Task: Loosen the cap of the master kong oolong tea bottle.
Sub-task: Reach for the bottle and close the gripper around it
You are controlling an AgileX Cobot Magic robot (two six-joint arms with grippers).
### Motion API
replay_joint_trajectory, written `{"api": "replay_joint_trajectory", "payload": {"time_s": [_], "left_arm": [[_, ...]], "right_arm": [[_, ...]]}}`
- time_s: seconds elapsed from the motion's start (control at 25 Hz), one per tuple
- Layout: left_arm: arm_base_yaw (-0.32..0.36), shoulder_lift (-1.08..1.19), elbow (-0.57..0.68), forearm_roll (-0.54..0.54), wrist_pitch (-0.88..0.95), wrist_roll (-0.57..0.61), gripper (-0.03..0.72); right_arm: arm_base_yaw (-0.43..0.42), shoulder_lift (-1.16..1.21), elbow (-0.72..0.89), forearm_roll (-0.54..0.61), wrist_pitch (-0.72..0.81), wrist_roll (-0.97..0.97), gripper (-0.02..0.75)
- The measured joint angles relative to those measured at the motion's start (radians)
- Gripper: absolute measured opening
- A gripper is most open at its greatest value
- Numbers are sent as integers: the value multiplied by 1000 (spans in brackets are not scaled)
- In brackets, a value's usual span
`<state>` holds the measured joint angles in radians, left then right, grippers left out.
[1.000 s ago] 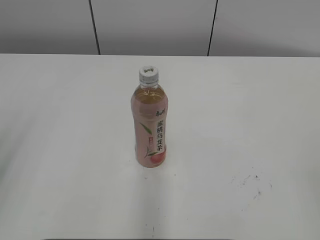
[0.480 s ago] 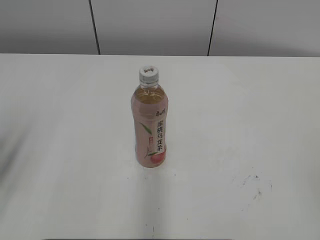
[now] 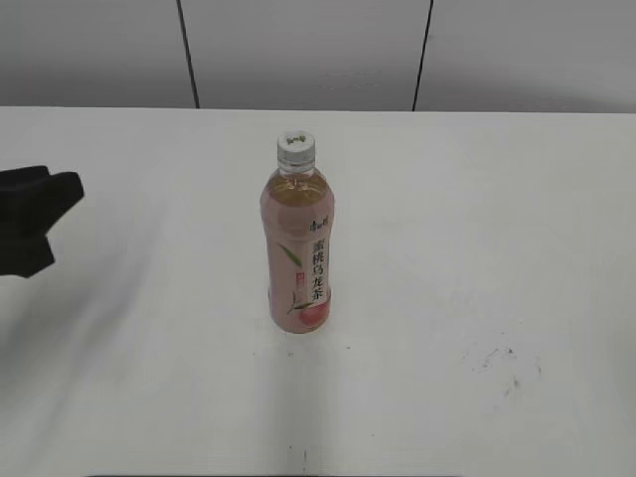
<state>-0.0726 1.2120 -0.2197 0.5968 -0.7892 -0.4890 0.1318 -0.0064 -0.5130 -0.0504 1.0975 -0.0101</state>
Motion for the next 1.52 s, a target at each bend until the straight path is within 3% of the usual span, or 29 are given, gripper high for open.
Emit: {"api": "replay_joint_trajectory", "payload": {"time_s": [0.16,0.32,0.6,0.8,0.96,1.28,1.52], "left_arm": [[0,157,0,91,-176,-30,249],[0,314,-1,174,-314,-22,316],[0,511,-4,195,-406,138,428],[-5,576,-27,254,-410,253,438],[-53,584,-55,275,-413,321,438],[-124,585,-66,196,-416,386,386],[-192,586,-143,172,-416,416,396]], "right_arm": [[0,0,0,0,0,0,534],[0,0,0,0,0,0,534],[0,0,0,0,0,0,534],[0,0,0,0,0,0,534],[0,0,0,0,0,0,534],[0,0,0,0,0,0,534],[0,0,0,0,0,0,534]]}}
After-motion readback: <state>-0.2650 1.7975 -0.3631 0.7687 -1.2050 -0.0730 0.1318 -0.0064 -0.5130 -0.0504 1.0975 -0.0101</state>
